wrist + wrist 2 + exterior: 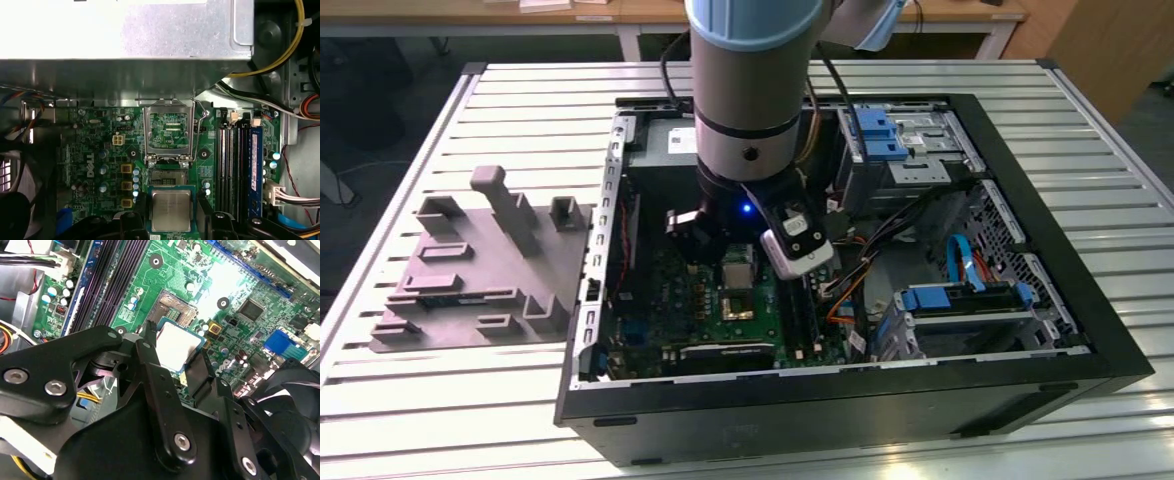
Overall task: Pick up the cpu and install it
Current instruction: 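Place the cpu into insertion slot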
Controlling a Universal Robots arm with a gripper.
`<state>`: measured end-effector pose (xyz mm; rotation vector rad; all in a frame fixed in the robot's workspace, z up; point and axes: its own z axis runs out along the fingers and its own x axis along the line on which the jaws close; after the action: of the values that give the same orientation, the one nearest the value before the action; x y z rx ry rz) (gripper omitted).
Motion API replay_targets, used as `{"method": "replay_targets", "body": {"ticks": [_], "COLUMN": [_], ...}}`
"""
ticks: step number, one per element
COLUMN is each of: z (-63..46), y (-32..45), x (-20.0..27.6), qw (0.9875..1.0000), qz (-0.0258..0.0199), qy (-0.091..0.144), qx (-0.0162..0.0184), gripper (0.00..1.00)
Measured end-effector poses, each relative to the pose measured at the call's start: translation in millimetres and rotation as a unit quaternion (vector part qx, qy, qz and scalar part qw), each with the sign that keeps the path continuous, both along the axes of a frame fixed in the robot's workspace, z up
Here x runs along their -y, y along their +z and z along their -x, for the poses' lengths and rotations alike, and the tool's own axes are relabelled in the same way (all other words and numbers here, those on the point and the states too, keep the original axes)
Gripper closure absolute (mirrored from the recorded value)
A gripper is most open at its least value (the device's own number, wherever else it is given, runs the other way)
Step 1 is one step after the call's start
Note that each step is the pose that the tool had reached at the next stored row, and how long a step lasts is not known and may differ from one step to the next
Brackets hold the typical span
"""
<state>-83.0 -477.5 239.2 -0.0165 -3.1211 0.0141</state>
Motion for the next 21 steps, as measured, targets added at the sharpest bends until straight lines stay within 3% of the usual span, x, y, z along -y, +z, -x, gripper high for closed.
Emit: {"method": "replay_targets", "body": {"ticks": [21], "z": [-0.1], "y": [-37.5], "x": [2.3], "qw": [1.0000], "qz": [0.0002], "qy": [0.005], "qx": [-0.0001], "gripper": [0.53]}}
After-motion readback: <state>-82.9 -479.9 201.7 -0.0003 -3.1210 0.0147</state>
